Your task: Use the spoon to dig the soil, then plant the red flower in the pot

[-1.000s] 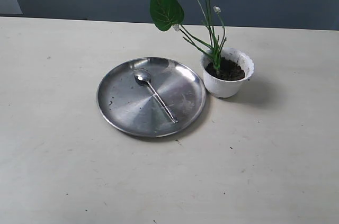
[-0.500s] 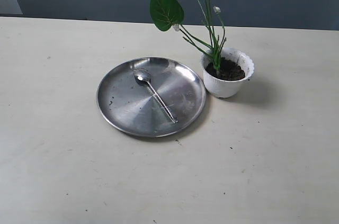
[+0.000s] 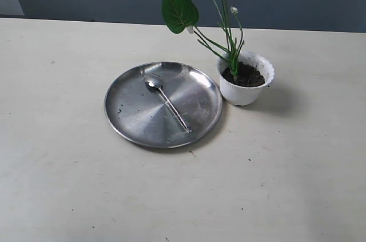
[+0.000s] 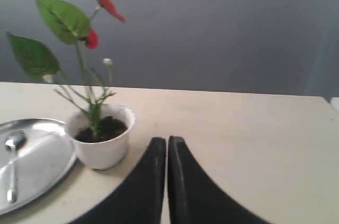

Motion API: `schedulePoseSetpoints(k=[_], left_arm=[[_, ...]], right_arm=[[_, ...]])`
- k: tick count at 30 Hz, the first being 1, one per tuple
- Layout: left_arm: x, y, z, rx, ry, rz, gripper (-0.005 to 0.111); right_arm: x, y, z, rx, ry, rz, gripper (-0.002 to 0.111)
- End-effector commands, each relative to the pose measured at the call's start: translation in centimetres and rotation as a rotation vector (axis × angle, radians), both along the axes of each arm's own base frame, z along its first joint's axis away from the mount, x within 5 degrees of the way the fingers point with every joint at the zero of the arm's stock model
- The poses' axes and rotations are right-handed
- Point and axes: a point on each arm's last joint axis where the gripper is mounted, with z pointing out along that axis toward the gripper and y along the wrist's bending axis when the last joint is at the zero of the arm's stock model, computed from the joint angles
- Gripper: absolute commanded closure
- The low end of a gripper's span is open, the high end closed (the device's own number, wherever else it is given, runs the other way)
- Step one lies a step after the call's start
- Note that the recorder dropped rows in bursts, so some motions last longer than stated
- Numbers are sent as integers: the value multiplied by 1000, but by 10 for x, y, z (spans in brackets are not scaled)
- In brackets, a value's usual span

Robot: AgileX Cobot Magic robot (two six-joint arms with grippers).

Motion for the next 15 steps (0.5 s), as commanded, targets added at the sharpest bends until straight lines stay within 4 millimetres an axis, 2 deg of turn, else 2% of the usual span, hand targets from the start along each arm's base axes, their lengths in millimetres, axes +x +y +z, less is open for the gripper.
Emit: schedulePoseSetpoints(k=[1, 10, 15], left_arm=[[-1, -1, 2, -19, -12, -12, 106], [-1, -1, 2, -19, -12, -12, 106], [-1, -1, 2, -19, -12, -12, 106]], right_arm=[[3, -4, -6, -34, -27, -130, 105], [20, -8, -39, -147, -123, -223, 105], [25, -9, -67, -142, -51, -224, 105]])
